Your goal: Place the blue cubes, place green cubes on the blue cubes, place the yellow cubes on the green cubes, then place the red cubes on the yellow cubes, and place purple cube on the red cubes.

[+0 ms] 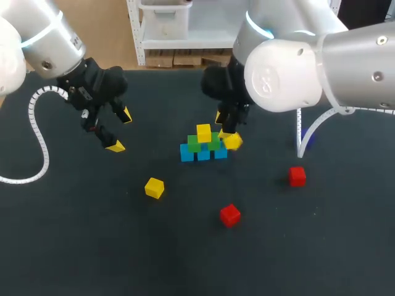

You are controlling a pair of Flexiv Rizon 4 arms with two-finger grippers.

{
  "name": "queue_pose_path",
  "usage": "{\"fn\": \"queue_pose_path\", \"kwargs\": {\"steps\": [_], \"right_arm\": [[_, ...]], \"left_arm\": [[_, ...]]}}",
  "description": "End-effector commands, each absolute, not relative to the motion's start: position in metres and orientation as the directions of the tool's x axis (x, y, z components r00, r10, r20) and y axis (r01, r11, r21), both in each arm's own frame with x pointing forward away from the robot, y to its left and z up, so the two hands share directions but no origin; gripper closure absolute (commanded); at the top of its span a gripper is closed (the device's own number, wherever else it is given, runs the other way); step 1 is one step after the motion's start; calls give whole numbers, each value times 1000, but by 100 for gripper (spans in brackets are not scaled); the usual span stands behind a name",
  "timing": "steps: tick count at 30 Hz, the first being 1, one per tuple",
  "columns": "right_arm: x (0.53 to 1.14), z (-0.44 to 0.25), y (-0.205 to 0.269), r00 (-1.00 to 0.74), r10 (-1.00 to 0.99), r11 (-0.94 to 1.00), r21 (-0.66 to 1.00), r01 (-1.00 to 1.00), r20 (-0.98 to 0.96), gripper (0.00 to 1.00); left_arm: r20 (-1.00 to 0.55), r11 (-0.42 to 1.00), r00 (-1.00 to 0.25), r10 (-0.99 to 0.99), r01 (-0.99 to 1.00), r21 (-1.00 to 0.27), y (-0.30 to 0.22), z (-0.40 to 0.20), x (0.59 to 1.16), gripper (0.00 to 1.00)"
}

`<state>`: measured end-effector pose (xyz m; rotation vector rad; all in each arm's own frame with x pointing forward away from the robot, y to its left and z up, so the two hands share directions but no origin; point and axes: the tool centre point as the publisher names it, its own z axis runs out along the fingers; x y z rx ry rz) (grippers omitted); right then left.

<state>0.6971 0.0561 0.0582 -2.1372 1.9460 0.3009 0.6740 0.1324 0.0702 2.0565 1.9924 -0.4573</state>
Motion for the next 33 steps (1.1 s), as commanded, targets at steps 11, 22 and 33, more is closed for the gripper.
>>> {"fn": "queue_pose_path", "kwargs": {"steps": [11,22,33], "right_arm": [[702,61,42,95,-956,-80,-64,-995,-279,49],[712,57,1,160,-963,-143,-92,-985,-219,30],[716,48,-17,-40,-981,50,-46,-998,-191,38]], "left_arm": [[-386,-41,22,922,998,-41,133,70,674,0],[-386,-41,22,922,998,-41,133,70,674,0],[-386,-41,22,922,998,-41,133,70,674,0]]}}
